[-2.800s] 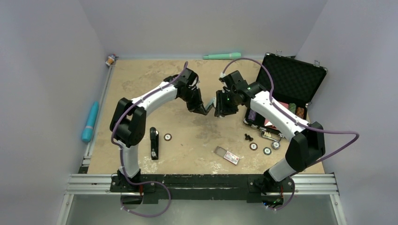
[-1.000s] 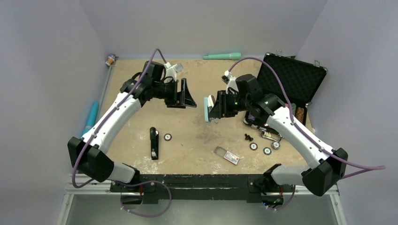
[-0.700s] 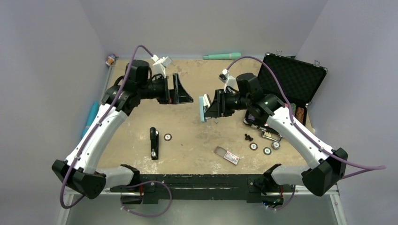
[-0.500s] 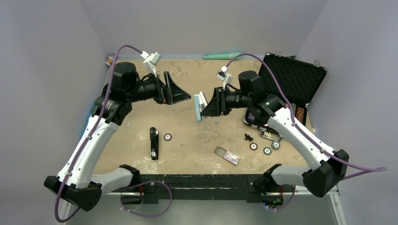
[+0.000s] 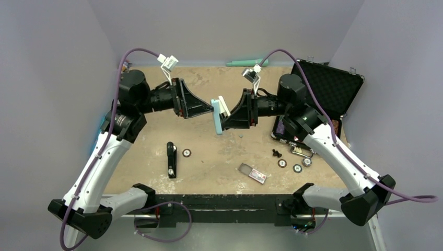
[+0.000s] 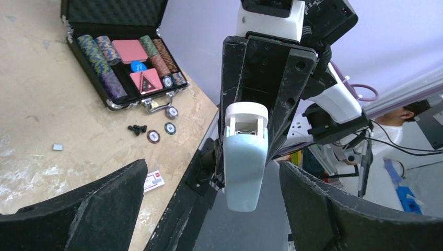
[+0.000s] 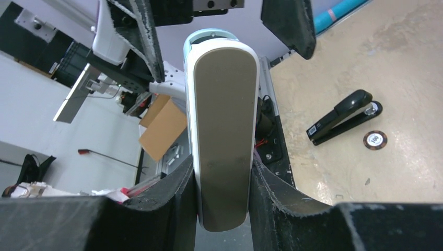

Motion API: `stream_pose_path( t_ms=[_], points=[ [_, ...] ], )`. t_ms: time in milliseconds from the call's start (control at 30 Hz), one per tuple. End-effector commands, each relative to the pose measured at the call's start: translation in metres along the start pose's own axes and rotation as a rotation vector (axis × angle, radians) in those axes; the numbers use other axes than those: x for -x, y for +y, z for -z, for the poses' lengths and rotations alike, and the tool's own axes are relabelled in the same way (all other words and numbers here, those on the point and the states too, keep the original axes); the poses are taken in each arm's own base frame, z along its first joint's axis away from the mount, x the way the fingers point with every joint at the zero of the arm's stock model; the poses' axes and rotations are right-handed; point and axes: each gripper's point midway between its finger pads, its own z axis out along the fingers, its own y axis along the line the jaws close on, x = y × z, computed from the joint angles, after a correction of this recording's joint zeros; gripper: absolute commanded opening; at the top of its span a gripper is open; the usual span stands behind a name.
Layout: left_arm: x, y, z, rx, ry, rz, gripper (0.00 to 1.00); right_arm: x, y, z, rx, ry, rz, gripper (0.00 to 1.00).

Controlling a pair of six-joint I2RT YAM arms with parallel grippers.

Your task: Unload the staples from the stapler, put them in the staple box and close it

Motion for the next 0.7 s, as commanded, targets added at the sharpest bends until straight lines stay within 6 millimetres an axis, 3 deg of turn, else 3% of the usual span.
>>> stream_pose_path(
  t_ms=[0,300,500,667],
  points=[
    [0.01,-0.021,-0.001,-0.108,-0.019,-0.028,1.0,0.022,0.038,0.002,0.11,-0.034,0.11,0.0],
    [0.016,-0.031,-0.01,-0.141,-0.051,-0.013,0.99,0.036,0.047,-0.006,0.135,-0.059,0.116,0.0],
    [0.018,-0.039,-0.015,-0.118,-0.071,-0.023,0.93,0.039,0.053,-0.005,0.149,-0.078,0.12,0.0],
    [0.019,-0.035,-0.017,-0.086,-0.089,-0.009,0.81,0.039,0.054,-0.006,0.152,-0.082,0.118,0.0]
  ],
)
